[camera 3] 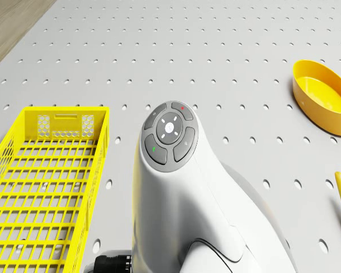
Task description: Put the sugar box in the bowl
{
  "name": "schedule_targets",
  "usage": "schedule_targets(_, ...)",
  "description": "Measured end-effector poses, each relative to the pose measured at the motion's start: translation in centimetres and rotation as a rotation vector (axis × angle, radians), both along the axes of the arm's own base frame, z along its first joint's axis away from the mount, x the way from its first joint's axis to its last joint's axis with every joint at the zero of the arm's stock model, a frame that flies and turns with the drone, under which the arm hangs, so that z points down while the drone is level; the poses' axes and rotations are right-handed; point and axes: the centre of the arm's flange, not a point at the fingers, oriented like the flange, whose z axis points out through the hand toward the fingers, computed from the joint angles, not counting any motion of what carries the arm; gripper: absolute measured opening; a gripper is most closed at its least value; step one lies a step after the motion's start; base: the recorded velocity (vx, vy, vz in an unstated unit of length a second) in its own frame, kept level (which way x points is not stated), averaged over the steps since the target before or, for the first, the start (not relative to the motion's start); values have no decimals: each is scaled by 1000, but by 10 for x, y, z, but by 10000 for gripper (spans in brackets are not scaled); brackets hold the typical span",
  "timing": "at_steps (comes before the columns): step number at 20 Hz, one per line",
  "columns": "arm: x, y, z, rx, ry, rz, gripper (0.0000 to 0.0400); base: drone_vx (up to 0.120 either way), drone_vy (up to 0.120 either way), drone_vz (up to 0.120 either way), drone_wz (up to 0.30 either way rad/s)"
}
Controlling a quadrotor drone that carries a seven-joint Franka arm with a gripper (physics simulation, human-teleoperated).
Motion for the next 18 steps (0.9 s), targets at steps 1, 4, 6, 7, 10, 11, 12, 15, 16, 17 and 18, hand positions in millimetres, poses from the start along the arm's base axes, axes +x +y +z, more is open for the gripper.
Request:
schedule_targets(1, 0, 0, 0, 0, 0, 0, 400, 120, 0, -40, 0)
schedule_targets(4, 0, 0, 0, 0, 0, 0, 400, 120, 0, 0, 0)
schedule_targets(6, 0, 0, 0, 0, 0, 0, 400, 120, 0, 0, 0)
schedule_targets(7, 0, 0, 0, 0, 0, 0, 400, 120, 0, 0, 0)
schedule_targets(10, 0, 0, 0, 0, 0, 0, 400, 120, -13, 0, 0)
schedule_targets(11, 0, 0, 0, 0, 0, 0, 400, 120, -120, 0, 0)
schedule_targets(12, 0, 0, 0, 0, 0, 0, 400, 80, -40, 0, 0)
schedule_targets(15, 0, 0, 0, 0, 0, 0, 400, 67, 0, 0, 0)
schedule_targets(16, 0, 0, 0, 0, 0, 0, 400, 120, 0, 0, 0)
schedule_targets(17, 0, 0, 0, 0, 0, 0, 400, 0, 0, 0, 0)
schedule_targets(18, 0, 0, 1, 0, 0, 0, 400, 0, 0, 0, 0)
